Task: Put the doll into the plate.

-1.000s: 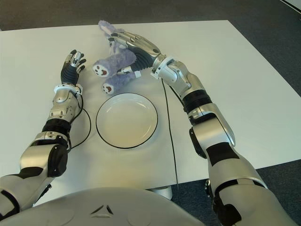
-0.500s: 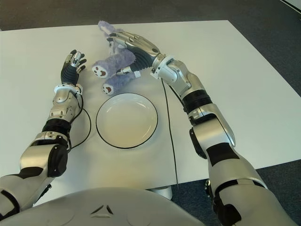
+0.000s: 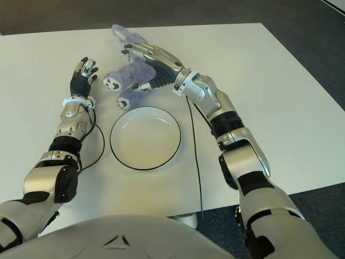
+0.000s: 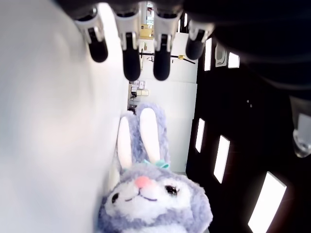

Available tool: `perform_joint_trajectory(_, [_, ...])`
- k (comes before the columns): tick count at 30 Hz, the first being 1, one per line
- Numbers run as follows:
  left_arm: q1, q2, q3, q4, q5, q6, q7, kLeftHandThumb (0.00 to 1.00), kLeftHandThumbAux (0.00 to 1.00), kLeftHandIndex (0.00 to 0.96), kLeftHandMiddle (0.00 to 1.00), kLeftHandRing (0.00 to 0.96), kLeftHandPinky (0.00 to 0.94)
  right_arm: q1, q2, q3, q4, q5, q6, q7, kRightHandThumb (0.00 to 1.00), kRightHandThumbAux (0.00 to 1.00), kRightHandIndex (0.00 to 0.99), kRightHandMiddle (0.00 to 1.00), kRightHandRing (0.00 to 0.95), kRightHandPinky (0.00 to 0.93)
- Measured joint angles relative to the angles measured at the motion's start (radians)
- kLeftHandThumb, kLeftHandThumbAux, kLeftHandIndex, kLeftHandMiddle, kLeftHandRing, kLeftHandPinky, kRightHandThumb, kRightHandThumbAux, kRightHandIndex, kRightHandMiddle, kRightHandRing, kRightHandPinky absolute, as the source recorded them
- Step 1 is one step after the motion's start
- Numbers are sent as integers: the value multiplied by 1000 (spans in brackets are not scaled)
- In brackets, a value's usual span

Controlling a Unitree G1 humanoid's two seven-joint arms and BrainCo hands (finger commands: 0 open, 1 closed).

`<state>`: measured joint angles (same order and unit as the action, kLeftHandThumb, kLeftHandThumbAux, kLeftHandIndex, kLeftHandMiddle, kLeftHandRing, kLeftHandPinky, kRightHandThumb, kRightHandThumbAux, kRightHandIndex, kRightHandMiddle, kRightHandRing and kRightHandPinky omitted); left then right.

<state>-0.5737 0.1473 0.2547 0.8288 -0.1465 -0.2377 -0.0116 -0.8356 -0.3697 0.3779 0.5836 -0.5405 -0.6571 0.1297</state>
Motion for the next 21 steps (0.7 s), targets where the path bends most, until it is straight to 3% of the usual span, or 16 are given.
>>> perform_joint_trajectory(21, [3,-2,1,-5,-2,-1,0,0,427,0,125,117,100,86,-4,-36,-170,36,34,58,240,544,0,0,0,6])
